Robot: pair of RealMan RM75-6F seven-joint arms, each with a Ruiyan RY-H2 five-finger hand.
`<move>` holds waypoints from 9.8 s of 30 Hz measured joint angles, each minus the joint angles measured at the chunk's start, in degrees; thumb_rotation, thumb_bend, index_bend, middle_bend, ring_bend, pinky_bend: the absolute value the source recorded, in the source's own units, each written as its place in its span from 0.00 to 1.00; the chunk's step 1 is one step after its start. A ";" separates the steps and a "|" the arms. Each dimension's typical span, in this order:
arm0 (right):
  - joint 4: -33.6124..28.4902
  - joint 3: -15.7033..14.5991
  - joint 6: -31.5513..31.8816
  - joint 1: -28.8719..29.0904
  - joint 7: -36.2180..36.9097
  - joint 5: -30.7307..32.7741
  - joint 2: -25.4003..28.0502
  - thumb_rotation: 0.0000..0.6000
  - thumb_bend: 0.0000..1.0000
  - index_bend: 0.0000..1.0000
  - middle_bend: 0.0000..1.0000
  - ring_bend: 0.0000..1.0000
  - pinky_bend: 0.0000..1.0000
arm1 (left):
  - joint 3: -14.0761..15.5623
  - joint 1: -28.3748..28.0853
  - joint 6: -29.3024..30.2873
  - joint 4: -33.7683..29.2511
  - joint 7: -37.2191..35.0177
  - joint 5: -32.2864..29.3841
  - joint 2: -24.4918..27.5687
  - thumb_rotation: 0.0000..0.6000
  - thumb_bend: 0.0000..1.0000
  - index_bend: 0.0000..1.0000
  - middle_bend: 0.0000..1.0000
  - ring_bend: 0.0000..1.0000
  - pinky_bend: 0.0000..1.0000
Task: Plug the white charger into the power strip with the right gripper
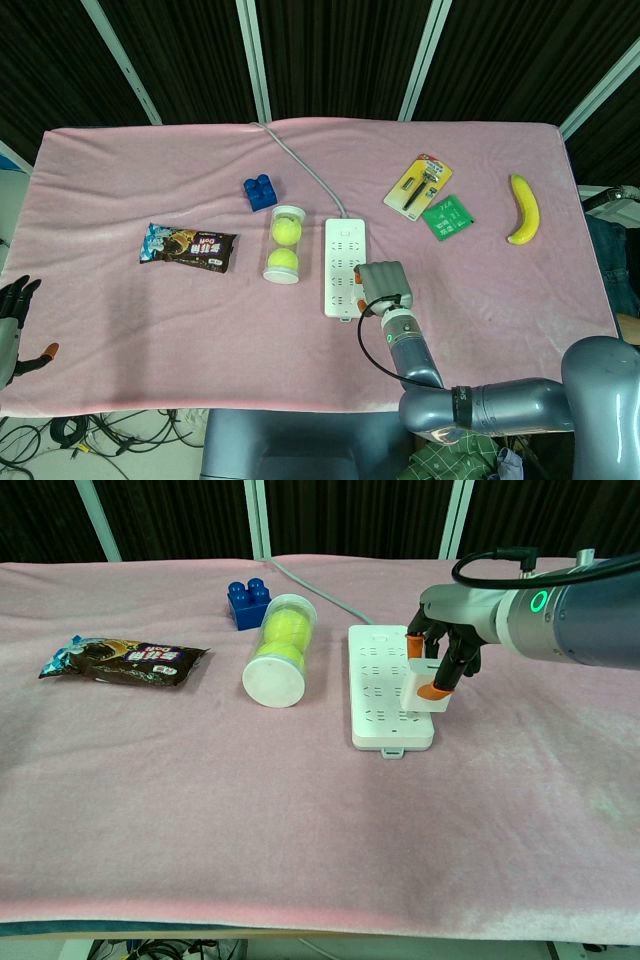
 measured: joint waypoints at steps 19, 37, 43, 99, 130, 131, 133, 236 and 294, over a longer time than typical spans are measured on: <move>1.16 0.96 -0.26 -0.39 -1.22 0.82 -0.93 1.00 0.31 0.74 0.65 0.66 0.47 | -0.06 -0.06 -0.07 -0.03 -0.13 -0.25 0.13 1.00 0.24 0.00 0.00 0.00 0.01; 1.06 1.22 -1.11 -1.13 -2.03 1.30 -0.63 1.00 0.31 0.74 0.65 0.67 0.47 | -0.12 -0.06 -0.08 -0.25 0.10 -0.67 0.15 1.00 0.24 0.00 0.00 0.00 0.01; 0.98 1.02 -1.59 -1.55 -1.71 0.54 -0.82 1.00 0.31 0.75 0.65 0.67 0.47 | -0.12 -0.10 -0.19 -0.30 0.14 -0.79 0.19 1.00 0.24 0.00 0.00 0.00 0.01; 5.80 -5.71 -11.26 -7.18 6.75 -18.01 -1.85 1.00 0.40 0.90 0.78 0.78 0.56 | -0.13 -0.29 -0.68 -0.88 0.76 -1.83 0.49 1.00 0.24 0.00 0.00 0.00 0.04; 8.07 -7.10 -12.81 -7.06 6.44 -18.82 -3.64 1.00 0.47 1.00 0.86 0.85 0.62 | 0.04 -0.25 -0.61 -0.92 0.56 -1.57 0.66 1.00 0.24 0.00 0.00 0.00 0.05; 8.08 -7.17 -12.82 -7.07 6.40 -18.85 -3.67 1.00 0.47 1.00 0.87 0.86 0.62 | 0.05 -0.24 -0.58 -0.92 0.56 -1.55 0.65 1.00 0.24 0.00 0.00 0.00 0.05; 8.09 -7.38 -12.75 -7.10 6.28 -19.02 -3.74 1.00 0.47 1.00 0.87 0.86 0.62 | 0.05 -0.21 -0.55 -0.95 0.54 -1.55 0.66 1.00 0.24 0.00 0.00 0.00 0.05; -1.24 -4.05 -7.96 -5.55 7.66 -18.46 5.73 1.00 0.51 0.63 0.57 0.64 0.56 | 0.38 -0.29 -1.03 -1.70 1.63 -2.25 1.03 1.00 0.24 0.00 0.00 0.00 0.07; 2.85 -3.59 -7.01 -8.88 12.94 -24.31 2.67 1.00 0.28 0.25 0.21 0.39 0.42 | 0.22 -0.41 -1.29 -1.64 1.34 -2.85 1.22 1.00 0.24 0.00 0.00 0.00 0.12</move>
